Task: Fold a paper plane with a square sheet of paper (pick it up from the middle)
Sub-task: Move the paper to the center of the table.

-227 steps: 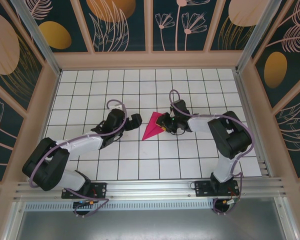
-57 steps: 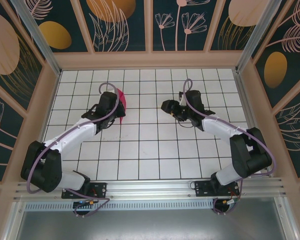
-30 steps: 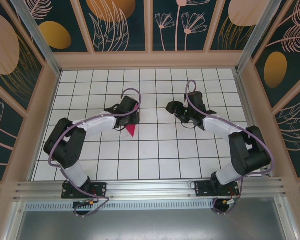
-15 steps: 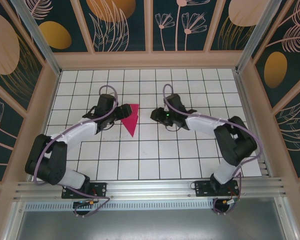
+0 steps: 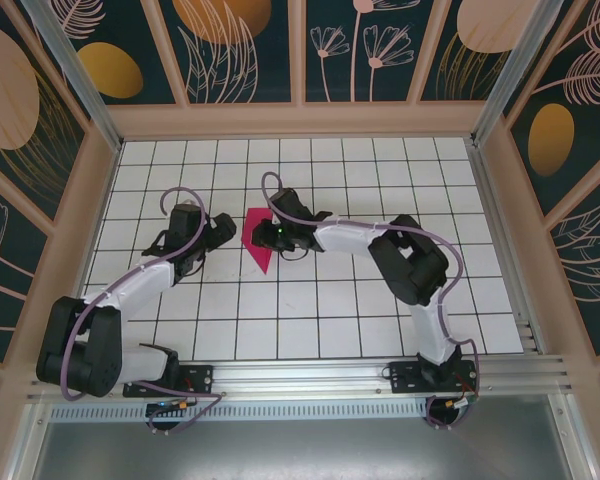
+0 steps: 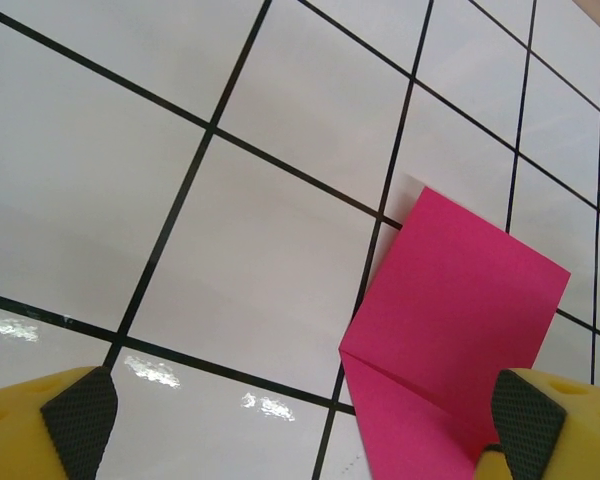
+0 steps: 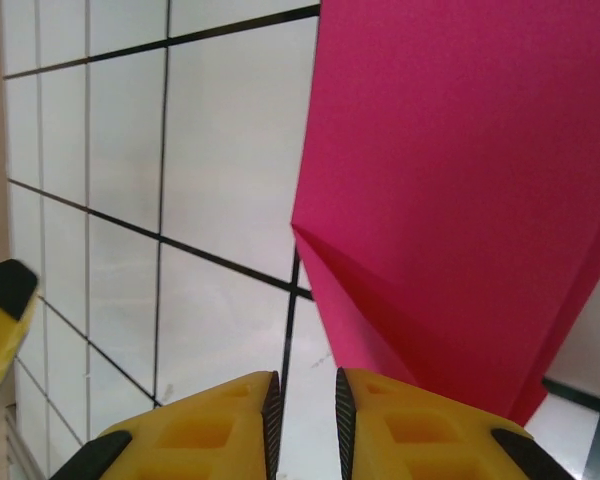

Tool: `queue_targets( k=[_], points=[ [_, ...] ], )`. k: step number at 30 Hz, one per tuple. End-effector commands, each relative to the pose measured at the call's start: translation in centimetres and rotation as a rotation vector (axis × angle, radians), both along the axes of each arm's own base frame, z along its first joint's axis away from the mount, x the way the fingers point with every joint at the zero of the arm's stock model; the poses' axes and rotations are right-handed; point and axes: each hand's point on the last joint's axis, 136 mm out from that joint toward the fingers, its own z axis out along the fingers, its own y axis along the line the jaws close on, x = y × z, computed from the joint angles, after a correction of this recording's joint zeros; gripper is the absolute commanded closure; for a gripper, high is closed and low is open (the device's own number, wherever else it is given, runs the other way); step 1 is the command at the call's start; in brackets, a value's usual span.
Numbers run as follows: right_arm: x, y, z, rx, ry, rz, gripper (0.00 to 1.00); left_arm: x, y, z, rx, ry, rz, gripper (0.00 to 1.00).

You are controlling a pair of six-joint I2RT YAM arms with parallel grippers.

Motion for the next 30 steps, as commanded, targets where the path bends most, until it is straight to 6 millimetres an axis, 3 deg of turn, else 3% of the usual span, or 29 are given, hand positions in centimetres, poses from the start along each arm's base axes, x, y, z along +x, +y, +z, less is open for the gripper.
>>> queue_targets(
  k=[1,7,10,16,20,23,27,30],
  points=[
    [0.2,-0.4,-1.8,-0.077,0.035,0.004,0.75,0.0,0.6,0.4,-0.004,-0.017,0.028,0.01],
    [-0.5,-1.8,-5.0,-0.203,0.075,0.071,0.75,0.2,0.4,0.6,-0.003,-0.025,0.015,0.02],
    [-1.2,-3.4,-6.0,-0.274,0.067,0.132,0.75,0.3,0.3,0.7,-0.007,-0.031,0.011,0.02],
    [-5.5,-7.7,-7.3,-0.355,0.065,0.414,0.74,0.5,-0.6,1.1,-0.037,-0.046,-0.029,0.01],
    [-7.1,-10.6,-5.9,-0.419,-0.019,0.529,0.74,0.6,-1.3,1.4,-0.052,-0.062,-0.069,0.02],
    [-6.3,-10.0,-2.8,-0.382,-0.091,0.511,0.75,0.6,-1.8,1.6,-0.068,-0.072,-0.095,0.02],
    [-4.0,-8.8,1.0,-0.315,-0.132,0.315,0.7,0.6,-2.5,1.8,-0.092,-0.08,-0.127,0.02],
    [-2.5,-9.1,1.9,-0.298,-0.104,0.105,0.7,0.5,-2.7,2.0,-0.108,-0.09,-0.139,0.01]
  ],
)
